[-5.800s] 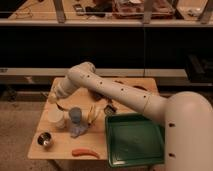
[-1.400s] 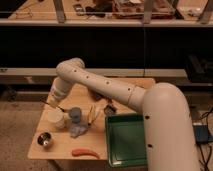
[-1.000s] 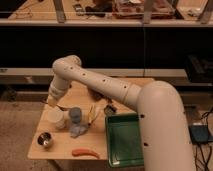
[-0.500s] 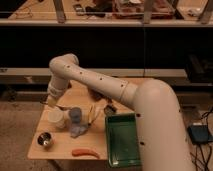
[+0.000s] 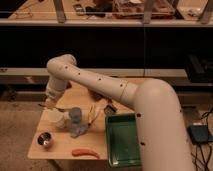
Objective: Place fork in paper cup
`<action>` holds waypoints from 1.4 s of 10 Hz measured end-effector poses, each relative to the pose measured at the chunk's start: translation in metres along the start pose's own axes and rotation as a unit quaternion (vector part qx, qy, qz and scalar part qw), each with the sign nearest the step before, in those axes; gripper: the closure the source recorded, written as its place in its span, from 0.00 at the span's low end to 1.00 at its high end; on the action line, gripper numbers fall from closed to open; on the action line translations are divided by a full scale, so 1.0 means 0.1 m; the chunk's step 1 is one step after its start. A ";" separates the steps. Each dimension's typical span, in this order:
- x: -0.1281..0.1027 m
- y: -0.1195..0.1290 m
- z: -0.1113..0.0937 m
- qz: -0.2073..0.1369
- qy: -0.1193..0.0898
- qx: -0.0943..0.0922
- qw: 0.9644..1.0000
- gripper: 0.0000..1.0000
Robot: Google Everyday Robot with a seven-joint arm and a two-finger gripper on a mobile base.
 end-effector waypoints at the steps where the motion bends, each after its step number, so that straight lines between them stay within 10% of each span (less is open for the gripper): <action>1: -0.01 -0.03 0.03 0.001 -0.001 0.003 1.000 1.00; 14: -0.24 -0.05 0.36 0.023 0.013 0.014 1.000 1.00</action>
